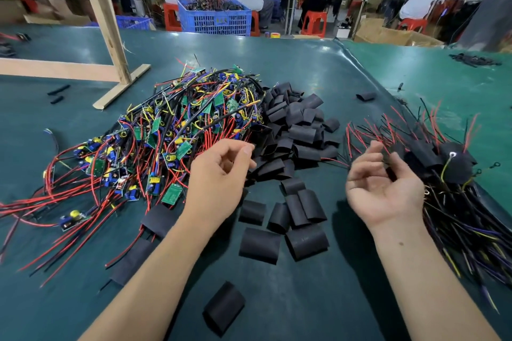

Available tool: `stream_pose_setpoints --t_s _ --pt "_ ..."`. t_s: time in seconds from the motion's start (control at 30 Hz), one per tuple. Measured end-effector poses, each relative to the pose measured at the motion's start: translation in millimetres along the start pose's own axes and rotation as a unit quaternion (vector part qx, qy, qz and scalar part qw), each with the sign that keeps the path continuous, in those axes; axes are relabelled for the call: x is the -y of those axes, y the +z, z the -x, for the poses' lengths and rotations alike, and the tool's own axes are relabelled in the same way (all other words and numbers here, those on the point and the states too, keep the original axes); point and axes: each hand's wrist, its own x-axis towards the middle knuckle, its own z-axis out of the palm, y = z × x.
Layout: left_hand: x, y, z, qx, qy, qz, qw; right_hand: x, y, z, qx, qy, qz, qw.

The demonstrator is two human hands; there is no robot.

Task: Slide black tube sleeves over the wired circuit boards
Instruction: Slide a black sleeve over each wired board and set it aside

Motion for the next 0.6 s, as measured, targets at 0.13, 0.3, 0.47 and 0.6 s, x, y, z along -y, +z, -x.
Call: stream_pose_setpoints --t_s 0.13,0.3,0.47,0.6 --pt "5.3 -7.0 0.2 -0.009 0.082 -0.267 0.96 -11.8 4.8 3.7 0.029 -0.002 0.177 0.984" --pt "14.9 -7.9 -3.5 -0.014 0.136 -0.354 0.925 -17.0 6.1 6.0 0.053 0.004 0.243 0.968" --pt "18.6 -10.7 -8.8 -0.071 0.087 -0.39 0.914 -22.2 4.5 7.0 0.067 -0.021 0.32 0.945" --pt "16.6 -28.5 -16.9 -0.219 0.067 -0.433 0.872 -29.4 3.6 7.7 0.091 -0.018 0.34 0.936"
